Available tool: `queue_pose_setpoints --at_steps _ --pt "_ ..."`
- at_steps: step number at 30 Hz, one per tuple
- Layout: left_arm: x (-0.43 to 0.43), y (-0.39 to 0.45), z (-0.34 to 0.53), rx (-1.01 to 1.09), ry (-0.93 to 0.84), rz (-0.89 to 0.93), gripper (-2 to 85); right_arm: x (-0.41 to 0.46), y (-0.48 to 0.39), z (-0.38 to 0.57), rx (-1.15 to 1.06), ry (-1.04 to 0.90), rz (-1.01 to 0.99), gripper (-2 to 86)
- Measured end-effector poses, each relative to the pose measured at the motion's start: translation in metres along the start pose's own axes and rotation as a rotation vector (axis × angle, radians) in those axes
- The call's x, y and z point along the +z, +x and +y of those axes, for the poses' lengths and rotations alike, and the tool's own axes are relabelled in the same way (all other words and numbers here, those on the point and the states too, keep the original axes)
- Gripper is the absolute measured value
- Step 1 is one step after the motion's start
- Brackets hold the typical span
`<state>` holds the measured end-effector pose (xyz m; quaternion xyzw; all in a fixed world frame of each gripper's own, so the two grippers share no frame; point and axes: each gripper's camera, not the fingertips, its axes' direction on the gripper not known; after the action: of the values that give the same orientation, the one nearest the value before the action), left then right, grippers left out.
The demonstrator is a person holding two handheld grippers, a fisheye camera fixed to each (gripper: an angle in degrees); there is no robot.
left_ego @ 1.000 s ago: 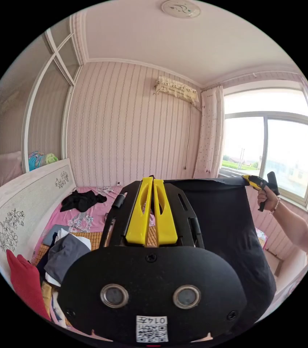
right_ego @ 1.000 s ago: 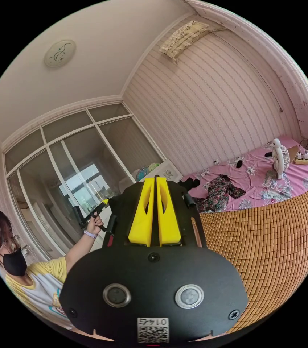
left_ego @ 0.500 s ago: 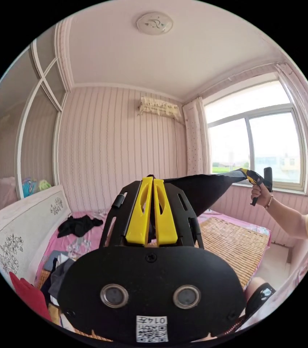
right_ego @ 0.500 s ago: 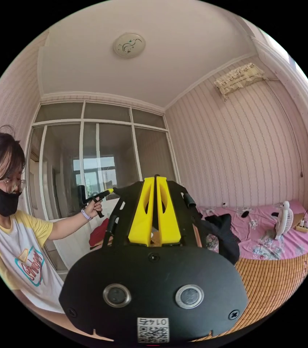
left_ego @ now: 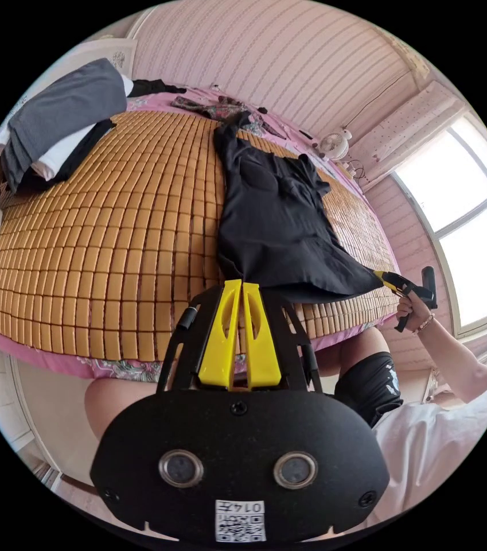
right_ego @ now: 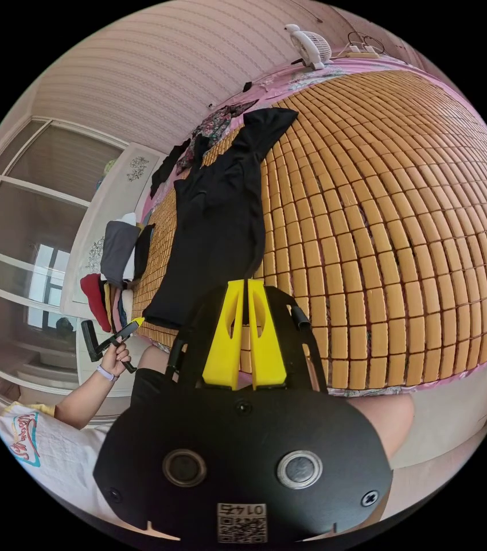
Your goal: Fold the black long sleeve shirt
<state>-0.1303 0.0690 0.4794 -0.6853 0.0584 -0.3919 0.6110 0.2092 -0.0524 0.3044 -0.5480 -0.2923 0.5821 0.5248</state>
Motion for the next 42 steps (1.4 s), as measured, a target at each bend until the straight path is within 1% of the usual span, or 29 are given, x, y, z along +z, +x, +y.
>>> queue_pose_setpoints --at_steps 2,4,7,10,12,14,16,19,21,22,24,27,29,31,34,38,42 --pt "0.014 -0.019 0.016 -0.035 -0.063 0.003 -0.7 0.008 0.009 0.005 0.008 -0.022 0.041 0.5" --pt "0.015 -0.031 0.023 -0.05 -0.083 0.016 -0.7 0.013 0.018 0.009 0.025 -0.047 0.056 0.5" --pt "0.013 -0.044 0.03 -0.016 -0.127 0.003 -0.7 0.019 0.029 0.017 0.044 -0.077 0.081 0.4" --pt "0.011 -0.052 0.04 0.026 -0.19 -0.002 -0.7 0.027 0.022 0.026 0.021 -0.103 0.228 0.3" --pt "0.009 -0.058 0.048 0.031 -0.219 -0.027 -0.7 0.031 0.014 0.035 0.005 -0.092 0.398 0.2" --pt "-0.001 -0.068 0.06 0.018 -0.192 -0.003 -0.7 0.035 0.014 0.04 -0.008 -0.104 0.4 0.2" --pt "-0.008 -0.076 0.067 0.012 -0.176 0.009 -0.7 0.035 0.015 0.044 -0.006 -0.109 0.346 0.2" --pt "-0.017 -0.086 0.08 0.017 -0.178 -0.076 -0.7 0.032 0.013 0.051 -0.003 -0.089 0.303 0.2" --pt "-0.02 -0.097 0.092 -0.029 -0.187 -0.072 -0.7 0.028 0.013 0.062 0.011 -0.048 0.329 0.1" --pt "-0.024 -0.105 0.102 -0.068 -0.178 -0.046 -0.7 0.025 0.013 0.065 0.024 -0.026 0.35 0.1" --pt "-0.035 -0.109 0.118 -0.087 -0.139 -0.024 -0.7 0.009 0.014 0.081 0.096 0.089 0.445 0.1" --pt "-0.058 -0.097 0.148 -0.036 -0.037 -0.083 -0.7 -0.005 0.012 0.1 0.148 0.17 0.523 0.1" --pt "-0.075 -0.083 0.175 0.019 0.057 -0.142 -0.7 -0.011 0.007 0.114 0.141 0.209 0.545 0.1" --pt "-0.083 -0.073 0.193 0.067 0.095 -0.177 -0.7 -0.016 0.002 0.126 0.105 0.233 0.548 0.0" --pt "-0.091 -0.059 0.22 0.148 0.117 -0.209 -0.7 -0.022 -0.005 0.142 0.034 0.218 0.529 -0.1" --pt "-0.104 -0.059 0.252 0.2 0.149 -0.195 -0.7 -0.033 -0.004 0.159 -0.037 0.163 0.428 -0.2" --pt "-0.121 -0.076 0.275 0.164 0.228 -0.135 -0.7 -0.058 -0.013 0.186 -0.081 0.262 0.467 2.6"
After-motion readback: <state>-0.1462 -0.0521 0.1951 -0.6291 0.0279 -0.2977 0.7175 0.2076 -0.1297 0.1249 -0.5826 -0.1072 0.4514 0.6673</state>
